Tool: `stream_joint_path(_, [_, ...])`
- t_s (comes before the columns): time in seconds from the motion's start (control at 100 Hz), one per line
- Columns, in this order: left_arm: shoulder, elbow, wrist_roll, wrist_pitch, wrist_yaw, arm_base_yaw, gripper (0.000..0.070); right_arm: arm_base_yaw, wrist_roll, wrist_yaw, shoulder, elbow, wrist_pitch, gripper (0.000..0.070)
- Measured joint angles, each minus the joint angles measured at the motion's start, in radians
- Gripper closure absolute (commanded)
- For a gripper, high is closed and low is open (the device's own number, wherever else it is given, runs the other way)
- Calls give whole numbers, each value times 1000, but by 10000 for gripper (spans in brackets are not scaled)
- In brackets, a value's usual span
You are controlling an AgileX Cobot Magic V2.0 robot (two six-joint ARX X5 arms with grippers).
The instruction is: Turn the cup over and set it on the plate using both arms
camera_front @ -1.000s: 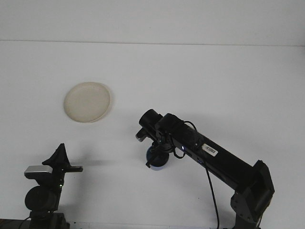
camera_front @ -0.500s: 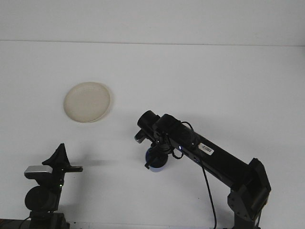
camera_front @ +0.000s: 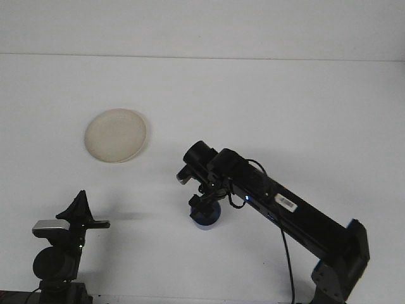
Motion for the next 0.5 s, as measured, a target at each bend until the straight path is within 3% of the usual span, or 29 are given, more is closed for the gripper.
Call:
stream_joint_path(0.12, [0, 0, -10, 2, 0, 0, 690, -16, 0, 0, -115, 57, 13, 281])
stream_joint_path(0.25, [0, 1, -83, 2, 3, 0, 690, -48, 0, 3, -252, 69, 61, 284])
stream_joint_path(0.5, [5, 54, -240, -39, 119, 0, 689, -133, 0, 50, -521, 8, 212, 284])
